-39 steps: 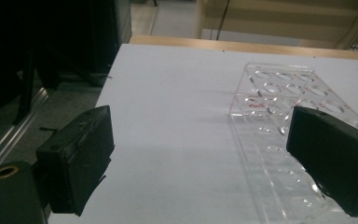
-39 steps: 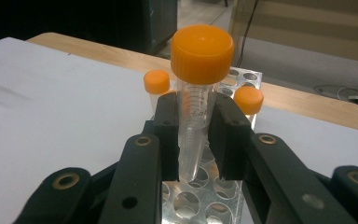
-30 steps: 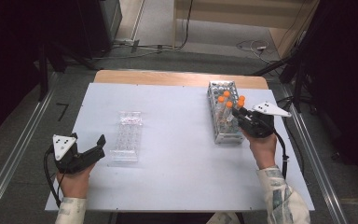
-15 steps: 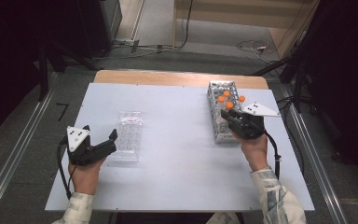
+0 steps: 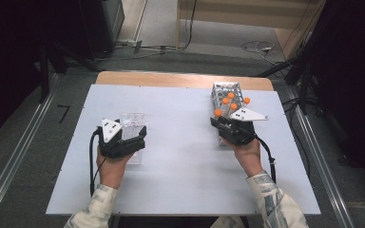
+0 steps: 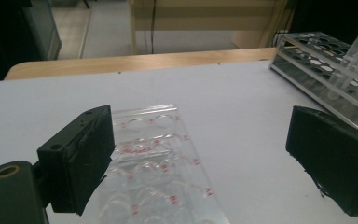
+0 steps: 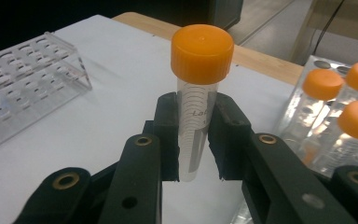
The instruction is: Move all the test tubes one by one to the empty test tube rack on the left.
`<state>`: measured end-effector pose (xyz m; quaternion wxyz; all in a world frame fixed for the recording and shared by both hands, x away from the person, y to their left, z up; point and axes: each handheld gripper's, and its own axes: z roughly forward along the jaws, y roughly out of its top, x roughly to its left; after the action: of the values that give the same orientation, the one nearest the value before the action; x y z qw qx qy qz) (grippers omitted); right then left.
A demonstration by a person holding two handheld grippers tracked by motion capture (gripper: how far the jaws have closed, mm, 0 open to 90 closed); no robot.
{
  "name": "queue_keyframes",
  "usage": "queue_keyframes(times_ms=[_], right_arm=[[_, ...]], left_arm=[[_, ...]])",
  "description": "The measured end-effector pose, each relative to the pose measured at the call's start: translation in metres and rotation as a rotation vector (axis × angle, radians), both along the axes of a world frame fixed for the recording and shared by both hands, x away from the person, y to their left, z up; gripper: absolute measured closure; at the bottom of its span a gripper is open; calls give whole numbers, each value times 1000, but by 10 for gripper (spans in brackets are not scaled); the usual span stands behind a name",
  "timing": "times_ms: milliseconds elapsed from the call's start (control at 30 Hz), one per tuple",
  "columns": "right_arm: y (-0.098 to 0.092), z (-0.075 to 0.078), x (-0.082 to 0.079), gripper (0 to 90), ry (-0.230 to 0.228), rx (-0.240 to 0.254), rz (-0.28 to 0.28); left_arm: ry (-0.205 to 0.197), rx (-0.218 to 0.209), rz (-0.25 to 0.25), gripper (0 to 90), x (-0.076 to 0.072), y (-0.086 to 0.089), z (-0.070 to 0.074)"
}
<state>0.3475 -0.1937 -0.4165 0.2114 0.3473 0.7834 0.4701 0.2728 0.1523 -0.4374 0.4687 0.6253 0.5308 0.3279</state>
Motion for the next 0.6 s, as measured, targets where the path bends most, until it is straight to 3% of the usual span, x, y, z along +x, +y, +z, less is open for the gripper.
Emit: queue_keyframes(times_ms=[600], right_arm=[[29, -17, -2, 717, 34, -40, 65]], left_arm=[[6, 7, -116, 89, 21, -54, 7]])
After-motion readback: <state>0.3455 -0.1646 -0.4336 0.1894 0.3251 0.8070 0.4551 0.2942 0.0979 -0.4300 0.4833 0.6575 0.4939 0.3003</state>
